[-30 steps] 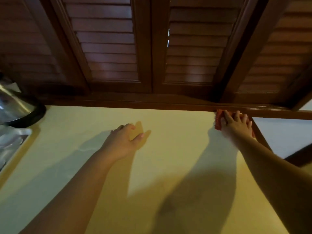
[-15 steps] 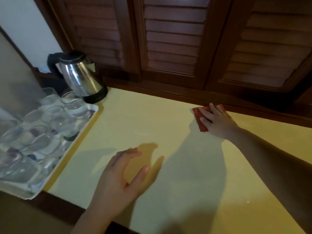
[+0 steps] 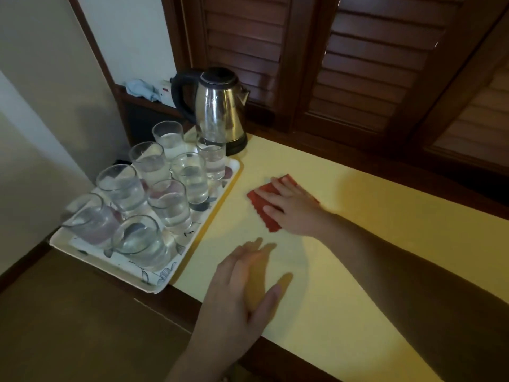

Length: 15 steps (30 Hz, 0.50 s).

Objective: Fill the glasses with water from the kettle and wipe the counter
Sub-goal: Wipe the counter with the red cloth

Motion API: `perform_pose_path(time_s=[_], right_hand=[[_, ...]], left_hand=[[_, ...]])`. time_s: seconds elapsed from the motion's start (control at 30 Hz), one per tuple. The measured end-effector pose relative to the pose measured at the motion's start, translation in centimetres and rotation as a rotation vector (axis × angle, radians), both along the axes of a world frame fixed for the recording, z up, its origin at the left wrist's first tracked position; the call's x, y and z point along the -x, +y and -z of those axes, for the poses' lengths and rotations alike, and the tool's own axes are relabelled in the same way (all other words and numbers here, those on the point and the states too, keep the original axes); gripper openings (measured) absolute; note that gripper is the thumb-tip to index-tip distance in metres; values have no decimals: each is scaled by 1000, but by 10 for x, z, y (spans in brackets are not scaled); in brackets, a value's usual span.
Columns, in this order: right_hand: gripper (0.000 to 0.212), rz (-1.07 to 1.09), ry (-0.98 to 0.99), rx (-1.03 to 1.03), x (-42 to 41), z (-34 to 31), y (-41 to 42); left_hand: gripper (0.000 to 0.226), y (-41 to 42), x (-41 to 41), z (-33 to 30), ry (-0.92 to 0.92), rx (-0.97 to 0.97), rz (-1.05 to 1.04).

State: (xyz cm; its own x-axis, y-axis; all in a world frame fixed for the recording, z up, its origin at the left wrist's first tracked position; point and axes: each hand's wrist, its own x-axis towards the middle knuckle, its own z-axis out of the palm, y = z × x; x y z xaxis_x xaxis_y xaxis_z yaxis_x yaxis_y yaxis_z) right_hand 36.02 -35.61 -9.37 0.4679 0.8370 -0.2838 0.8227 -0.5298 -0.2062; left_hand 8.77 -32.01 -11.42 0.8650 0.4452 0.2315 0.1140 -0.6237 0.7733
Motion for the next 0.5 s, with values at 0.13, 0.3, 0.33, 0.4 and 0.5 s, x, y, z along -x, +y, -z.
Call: perform_pose_path(time_s=[0.13,0.3,0.33,0.4,0.5], right_hand=[[52,-216,81,-79,42,-4,-11],[53,-343,65,-51,38,-7,-33],[54,-306,53,-51,29,-6,-35],[56,-186,18,-63,9,-3,-38],[58,127,-55,-3,-31,1,-46]], left_hand=[[77,13,-6,5,52,-39,-21],[85,25,-20,7,72,-42,-7],[84,26,-22,8,76,-57,-6],[80,26,-25,9,77,-83,2],[77,27,-26,10,91,-117,13]])
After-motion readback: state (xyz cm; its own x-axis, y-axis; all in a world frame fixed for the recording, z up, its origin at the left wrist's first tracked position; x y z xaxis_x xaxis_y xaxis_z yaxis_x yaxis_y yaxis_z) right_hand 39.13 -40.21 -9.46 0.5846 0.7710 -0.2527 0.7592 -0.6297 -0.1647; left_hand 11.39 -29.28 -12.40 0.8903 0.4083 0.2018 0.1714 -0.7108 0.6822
